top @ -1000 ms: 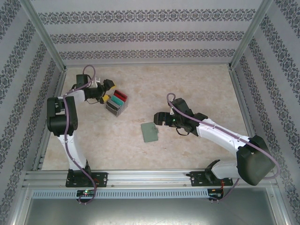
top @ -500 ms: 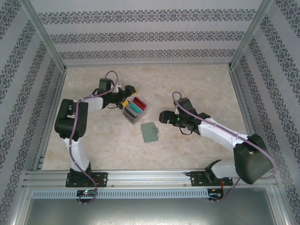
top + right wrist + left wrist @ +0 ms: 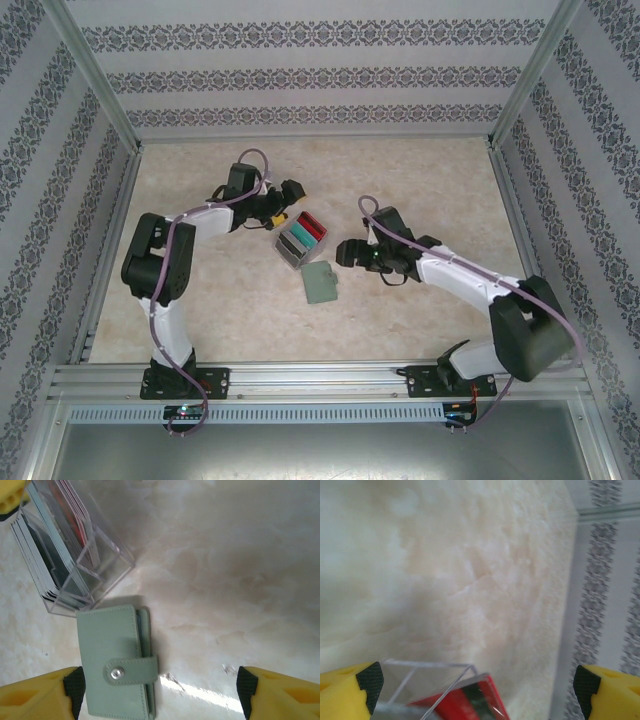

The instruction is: Put the credit cards into the card holder

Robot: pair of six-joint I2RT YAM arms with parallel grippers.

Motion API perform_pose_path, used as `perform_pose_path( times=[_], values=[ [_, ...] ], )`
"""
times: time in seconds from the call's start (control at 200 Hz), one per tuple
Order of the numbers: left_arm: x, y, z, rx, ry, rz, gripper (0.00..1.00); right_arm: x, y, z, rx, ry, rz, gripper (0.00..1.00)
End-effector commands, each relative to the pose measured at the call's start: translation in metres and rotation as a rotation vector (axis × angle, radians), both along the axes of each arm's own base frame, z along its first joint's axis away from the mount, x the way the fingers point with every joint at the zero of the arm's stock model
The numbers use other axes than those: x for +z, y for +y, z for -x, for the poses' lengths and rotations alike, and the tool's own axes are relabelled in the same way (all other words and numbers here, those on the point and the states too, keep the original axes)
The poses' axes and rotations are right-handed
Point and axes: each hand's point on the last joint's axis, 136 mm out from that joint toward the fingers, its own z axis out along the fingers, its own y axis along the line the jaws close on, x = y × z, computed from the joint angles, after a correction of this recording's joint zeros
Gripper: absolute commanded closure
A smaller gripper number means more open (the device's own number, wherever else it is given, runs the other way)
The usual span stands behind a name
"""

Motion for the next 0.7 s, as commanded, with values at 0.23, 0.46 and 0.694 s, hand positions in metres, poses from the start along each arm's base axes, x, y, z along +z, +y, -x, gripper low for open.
perform_pose_path(
  times=[0.23,0.46,0.694],
  values=[
    [0.020,0.028,0.076,0.118,-0.046,-0.074,0.01,0.022,0.041,-0.036,0.174,-0.053,0.053,0.26],
    [0.005,-0.019,0.088,0.069,-0.011,0.051,0.01,0.030,0.037,-0.051,0.102,-0.065,0.019,0.29],
    [-0.008,-0.039,0.087,0.054,0.000,0.024,0.01,0.027,0.016,-0.041,0.037,-0.068,0.016,0.28]
  ],
)
